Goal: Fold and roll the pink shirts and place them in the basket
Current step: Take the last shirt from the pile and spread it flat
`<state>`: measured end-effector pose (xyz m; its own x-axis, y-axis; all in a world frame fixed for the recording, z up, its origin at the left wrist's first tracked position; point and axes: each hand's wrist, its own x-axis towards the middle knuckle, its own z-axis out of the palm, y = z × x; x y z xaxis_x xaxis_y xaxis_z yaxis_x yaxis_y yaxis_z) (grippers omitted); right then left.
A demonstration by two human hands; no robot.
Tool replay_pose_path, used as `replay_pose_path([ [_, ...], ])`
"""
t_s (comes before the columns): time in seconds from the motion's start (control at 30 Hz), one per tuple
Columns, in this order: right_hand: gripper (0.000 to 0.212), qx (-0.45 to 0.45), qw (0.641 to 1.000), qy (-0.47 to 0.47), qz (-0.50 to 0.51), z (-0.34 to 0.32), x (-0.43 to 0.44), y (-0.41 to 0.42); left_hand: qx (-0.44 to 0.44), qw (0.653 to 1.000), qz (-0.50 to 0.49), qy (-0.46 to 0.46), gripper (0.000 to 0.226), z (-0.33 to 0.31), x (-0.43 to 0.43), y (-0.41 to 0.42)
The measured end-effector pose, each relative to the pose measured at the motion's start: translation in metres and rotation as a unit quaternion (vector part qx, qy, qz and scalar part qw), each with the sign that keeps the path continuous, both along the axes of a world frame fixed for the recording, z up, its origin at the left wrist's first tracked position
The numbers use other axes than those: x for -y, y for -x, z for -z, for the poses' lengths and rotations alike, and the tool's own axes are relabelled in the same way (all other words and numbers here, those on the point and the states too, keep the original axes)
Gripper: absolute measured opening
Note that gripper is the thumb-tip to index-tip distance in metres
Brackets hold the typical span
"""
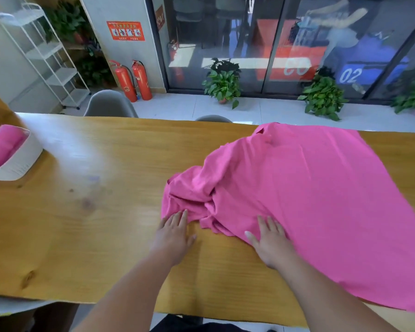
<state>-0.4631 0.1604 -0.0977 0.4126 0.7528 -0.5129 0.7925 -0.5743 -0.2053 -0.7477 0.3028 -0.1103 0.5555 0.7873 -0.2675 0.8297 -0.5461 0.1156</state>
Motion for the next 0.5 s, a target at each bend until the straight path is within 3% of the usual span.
replay_pose_path([
  [0.17, 0.119, 0.060, 0.996, 0.011, 0.061, 0.011, -0.010, -0.014, -0.063, 0.996, -0.039, -0.041, 0.105, -0.001, -0.088, 0.070],
  [0.37, 0.106, 0.080, 0.991, 0.065, 0.081, 0.013, -0.024, -0.005, -0.152, 0.987, -0.057, -0.010, 0.091, -0.011, -0.150, 0.113],
  [0.43, 0.098, 0.091, 0.989, 0.073, 0.096, 0.009, -0.026, 0.004, -0.122, 0.990, -0.065, -0.031, 0.086, -0.008, -0.150, 0.111],
  [0.5, 0.090, 0.143, 0.985, 0.050, 0.087, 0.005, -0.025, 0.020, -0.039, 0.994, -0.064, -0.081, 0.073, -0.011, -0.135, 0.102],
])
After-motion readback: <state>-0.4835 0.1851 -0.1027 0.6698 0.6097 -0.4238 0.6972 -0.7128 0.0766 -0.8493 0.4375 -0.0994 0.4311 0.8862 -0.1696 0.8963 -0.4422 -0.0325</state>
